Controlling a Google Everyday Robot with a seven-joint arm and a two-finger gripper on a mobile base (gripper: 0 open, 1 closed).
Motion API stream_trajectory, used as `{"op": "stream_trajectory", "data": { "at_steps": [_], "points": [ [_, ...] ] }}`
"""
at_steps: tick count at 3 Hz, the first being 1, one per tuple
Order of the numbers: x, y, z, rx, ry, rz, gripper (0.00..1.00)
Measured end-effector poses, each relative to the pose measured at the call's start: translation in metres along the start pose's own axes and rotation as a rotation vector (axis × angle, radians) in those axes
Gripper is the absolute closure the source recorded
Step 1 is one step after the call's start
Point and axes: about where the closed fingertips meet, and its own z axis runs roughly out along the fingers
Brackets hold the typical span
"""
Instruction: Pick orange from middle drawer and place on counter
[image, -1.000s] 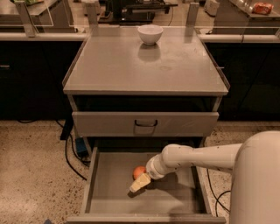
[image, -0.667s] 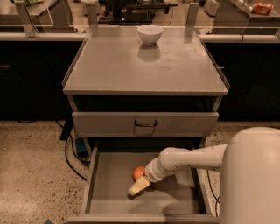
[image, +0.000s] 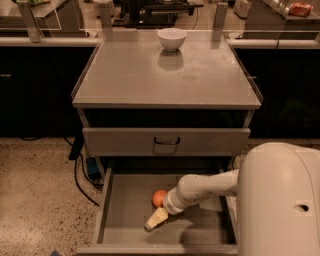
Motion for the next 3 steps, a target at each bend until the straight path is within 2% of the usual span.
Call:
{"op": "stream_trajectory", "data": {
  "at_steps": [1, 2, 3],
  "points": [
    [-0.01, 0.002, 0.012, -0.024, -0.007, -0.022, 0.0],
    [-0.032, 0.007, 0.036, -0.067, -0.014, -0.066, 0.0],
    [-0.032, 0.007, 0.036, -0.067, -0.014, -0.066, 0.0]
  ]
}}
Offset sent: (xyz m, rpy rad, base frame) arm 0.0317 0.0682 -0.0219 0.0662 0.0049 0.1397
